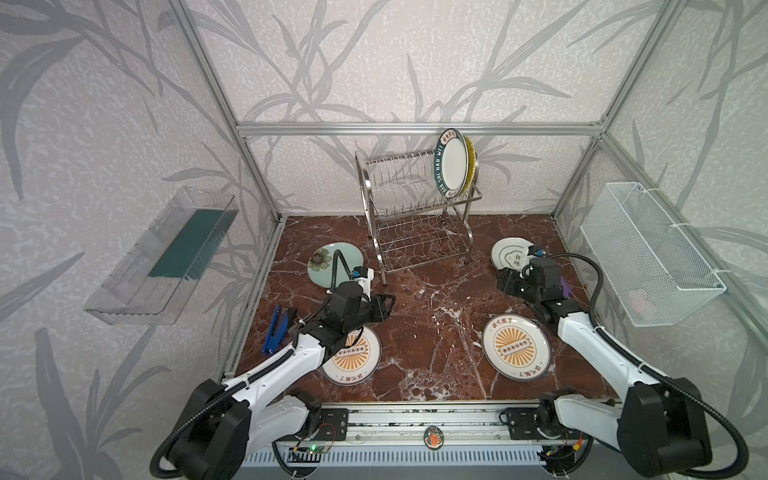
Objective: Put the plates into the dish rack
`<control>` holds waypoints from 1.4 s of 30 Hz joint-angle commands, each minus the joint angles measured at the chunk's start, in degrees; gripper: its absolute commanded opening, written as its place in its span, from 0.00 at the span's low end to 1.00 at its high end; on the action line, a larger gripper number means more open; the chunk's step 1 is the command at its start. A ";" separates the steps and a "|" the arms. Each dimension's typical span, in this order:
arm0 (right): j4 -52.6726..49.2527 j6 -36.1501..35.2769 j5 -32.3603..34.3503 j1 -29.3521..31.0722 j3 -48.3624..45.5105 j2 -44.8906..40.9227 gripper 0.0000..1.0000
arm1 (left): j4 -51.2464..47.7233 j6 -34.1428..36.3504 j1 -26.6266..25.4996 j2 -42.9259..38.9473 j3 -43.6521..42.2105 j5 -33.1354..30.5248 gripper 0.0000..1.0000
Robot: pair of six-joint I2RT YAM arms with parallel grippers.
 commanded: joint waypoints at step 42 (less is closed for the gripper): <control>-7.75 -8.21 -14.71 -9.09 31.24 42.64 0.66 | 2.24 6.96 -10.72 6.26 4.41 -6.80 0.44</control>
